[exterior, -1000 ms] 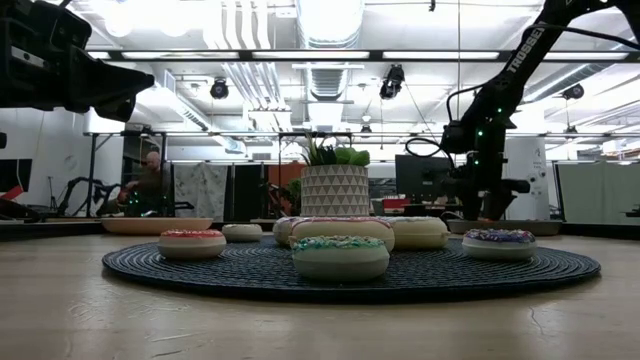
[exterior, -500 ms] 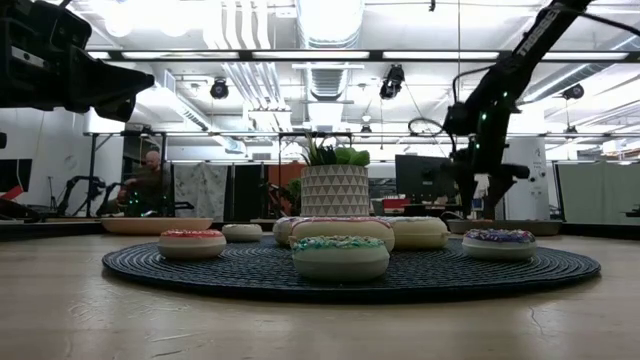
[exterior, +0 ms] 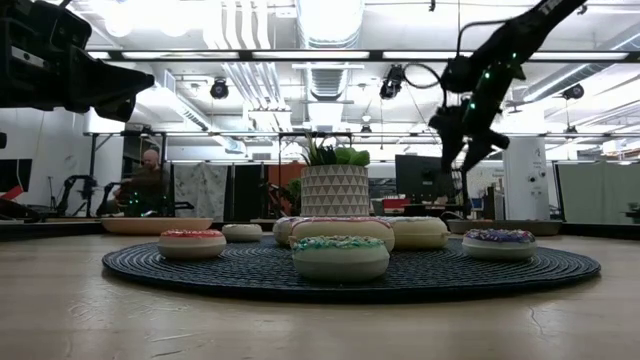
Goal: Pick & Place donuts
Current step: Put the small blue donut on the gray plate
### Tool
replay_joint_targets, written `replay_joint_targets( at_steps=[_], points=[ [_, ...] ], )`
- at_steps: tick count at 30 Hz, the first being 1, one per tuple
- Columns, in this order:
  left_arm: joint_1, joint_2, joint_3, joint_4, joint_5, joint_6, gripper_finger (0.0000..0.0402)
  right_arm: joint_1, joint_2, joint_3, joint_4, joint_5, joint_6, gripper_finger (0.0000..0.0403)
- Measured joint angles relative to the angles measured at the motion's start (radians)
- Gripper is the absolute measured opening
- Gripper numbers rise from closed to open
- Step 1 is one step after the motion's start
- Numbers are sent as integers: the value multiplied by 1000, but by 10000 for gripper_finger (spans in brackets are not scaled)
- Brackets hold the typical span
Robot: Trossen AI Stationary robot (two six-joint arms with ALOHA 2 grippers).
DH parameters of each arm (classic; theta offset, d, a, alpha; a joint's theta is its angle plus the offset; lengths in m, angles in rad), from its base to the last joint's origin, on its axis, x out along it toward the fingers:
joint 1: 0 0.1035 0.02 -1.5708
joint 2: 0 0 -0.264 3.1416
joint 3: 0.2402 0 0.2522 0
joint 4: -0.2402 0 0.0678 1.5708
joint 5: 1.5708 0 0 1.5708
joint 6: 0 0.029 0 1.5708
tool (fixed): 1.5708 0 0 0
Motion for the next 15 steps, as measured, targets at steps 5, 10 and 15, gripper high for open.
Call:
replay_joint_targets(
  at_steps=[5,10,15],
  points=[
    [0,0,0,0,0,0,0,72,-36,-18,-30,-50,-56,282],
    [-1,0,0,0,0,0,0,164,-78,-56,-37,-56,-69,281],
    [0,0,0,0,0,0,0,279,-145,-98,-45,-55,-64,275]
  ],
)
